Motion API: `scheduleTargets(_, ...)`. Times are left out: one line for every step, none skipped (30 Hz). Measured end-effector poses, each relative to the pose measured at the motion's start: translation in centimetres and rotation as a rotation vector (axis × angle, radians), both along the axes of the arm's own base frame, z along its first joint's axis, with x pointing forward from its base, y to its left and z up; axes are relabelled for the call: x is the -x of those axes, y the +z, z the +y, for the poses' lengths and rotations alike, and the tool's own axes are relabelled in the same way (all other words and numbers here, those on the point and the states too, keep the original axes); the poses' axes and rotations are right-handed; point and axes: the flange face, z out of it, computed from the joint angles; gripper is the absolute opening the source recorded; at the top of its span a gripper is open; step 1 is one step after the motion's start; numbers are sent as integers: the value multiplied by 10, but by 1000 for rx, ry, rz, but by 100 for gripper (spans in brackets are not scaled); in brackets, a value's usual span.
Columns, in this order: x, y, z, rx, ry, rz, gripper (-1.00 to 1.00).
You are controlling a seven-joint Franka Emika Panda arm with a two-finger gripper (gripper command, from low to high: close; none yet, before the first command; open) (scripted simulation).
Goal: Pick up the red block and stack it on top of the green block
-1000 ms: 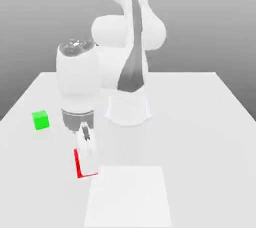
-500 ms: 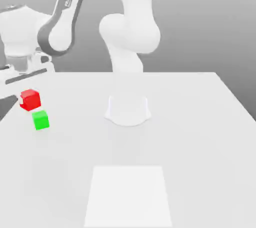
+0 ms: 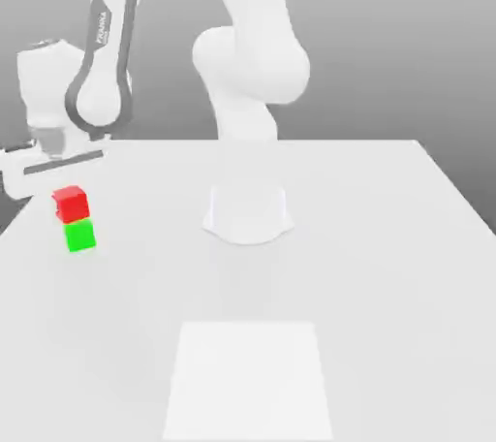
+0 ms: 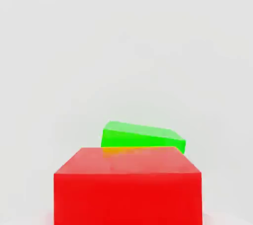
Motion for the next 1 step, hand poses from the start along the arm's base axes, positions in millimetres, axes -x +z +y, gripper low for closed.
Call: scheduleTargets(0, 0, 0, 0, 0, 0, 100)
